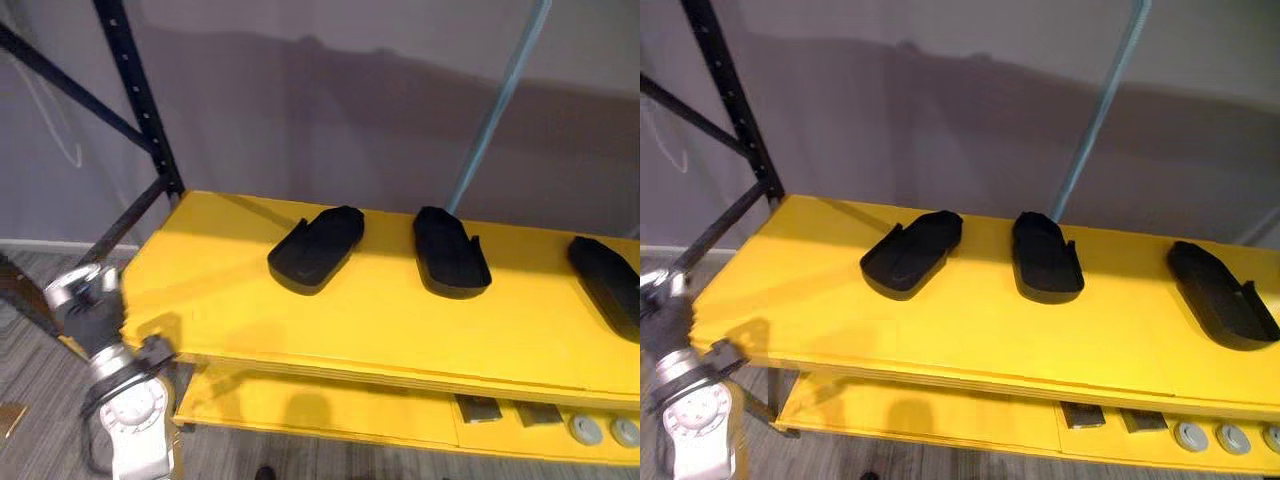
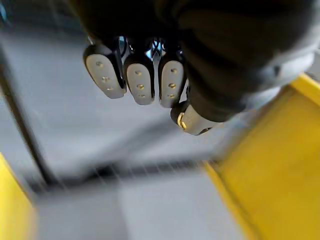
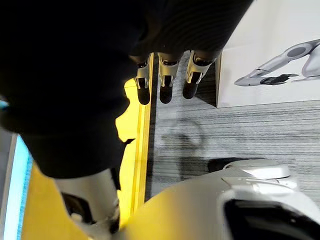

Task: Walk over and take plastic housings, then place them on the shelf

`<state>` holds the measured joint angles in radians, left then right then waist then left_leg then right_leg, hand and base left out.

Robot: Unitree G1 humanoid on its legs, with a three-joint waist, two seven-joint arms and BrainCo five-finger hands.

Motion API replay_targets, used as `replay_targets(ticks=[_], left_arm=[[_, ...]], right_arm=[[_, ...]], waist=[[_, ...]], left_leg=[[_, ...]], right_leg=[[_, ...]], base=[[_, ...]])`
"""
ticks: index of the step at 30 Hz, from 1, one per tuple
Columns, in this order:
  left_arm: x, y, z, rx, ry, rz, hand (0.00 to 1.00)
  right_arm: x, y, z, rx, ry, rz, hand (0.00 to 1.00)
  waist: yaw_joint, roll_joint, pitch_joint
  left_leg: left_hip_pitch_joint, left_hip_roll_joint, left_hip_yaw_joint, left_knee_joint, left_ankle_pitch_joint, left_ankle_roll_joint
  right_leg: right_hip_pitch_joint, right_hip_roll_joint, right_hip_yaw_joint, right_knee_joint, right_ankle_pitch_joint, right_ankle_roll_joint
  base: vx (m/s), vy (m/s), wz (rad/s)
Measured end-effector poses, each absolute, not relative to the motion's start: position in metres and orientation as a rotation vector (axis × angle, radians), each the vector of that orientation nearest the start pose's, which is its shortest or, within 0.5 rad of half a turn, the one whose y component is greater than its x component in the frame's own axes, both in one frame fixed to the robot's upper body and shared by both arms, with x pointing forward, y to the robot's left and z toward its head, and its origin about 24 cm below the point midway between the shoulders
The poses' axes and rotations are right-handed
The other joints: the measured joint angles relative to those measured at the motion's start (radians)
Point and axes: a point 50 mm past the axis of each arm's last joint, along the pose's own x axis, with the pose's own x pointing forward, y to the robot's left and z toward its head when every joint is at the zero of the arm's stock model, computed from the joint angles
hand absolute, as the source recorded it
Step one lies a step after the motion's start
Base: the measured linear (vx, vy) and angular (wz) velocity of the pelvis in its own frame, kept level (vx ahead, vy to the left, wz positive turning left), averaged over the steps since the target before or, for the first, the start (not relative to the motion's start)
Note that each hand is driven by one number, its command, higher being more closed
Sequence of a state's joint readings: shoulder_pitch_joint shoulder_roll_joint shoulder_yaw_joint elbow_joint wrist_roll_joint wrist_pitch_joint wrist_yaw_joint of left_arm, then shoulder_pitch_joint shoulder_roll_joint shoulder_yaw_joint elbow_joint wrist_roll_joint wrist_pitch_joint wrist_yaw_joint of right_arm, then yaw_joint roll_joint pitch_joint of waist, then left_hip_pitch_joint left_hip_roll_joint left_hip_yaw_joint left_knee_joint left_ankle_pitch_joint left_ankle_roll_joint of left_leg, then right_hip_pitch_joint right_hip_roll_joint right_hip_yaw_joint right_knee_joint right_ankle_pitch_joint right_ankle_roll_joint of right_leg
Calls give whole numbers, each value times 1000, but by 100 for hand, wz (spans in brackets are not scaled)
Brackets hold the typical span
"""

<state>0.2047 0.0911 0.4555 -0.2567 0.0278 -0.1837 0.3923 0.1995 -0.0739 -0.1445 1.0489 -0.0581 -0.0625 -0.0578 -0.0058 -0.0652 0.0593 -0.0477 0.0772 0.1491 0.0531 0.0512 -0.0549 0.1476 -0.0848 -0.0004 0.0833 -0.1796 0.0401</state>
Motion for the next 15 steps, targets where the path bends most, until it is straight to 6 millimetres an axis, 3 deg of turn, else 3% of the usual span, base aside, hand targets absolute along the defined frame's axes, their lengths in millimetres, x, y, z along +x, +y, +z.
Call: replay_targets(ticks=[1,4,5,9,13,15], left_arm=[[160,297,78,241,-211,872,100],[145,306,38,258,21,854,100],[139,306,14,241,152,821,0],[118,286,-57,136,502,632,0],[100,260,-103,81,734,482,0],[94,252,-115,73,800,446,0]], right_arm=[[51,-202,-166,-77,1165,-228,0],[59,-199,-163,-78,1128,-212,0],[65,-198,-161,-84,1103,-201,0],[86,-188,-155,-74,1024,-154,0],[91,-180,-154,-63,1011,-126,0],[92,-181,-154,-62,1012,-127,0]], waist=[[0,-12,-11],[19,-12,-11],[21,-16,-10],[23,-19,-10],[23,-19,-10],[20,-18,-7]], left_leg=[[20,-7,10,-53,18,3],[54,-19,16,-124,56,10],[70,-26,16,-143,63,13],[85,-38,20,-144,59,11],[94,-40,32,-145,49,4],[94,-40,34,-145,47,3]], right_leg=[[-2,-8,-9,-1,1,-1],[-4,-17,-11,0,0,9],[2,-23,-13,6,-4,18],[18,-39,-15,12,-14,33],[21,-42,-9,9,-18,39],[21,-42,-8,4,-18,39]], base=[[50,2,18],[60,26,2],[60,29,3],[53,14,-1],[23,-2,-7],[7,-8,-5]])
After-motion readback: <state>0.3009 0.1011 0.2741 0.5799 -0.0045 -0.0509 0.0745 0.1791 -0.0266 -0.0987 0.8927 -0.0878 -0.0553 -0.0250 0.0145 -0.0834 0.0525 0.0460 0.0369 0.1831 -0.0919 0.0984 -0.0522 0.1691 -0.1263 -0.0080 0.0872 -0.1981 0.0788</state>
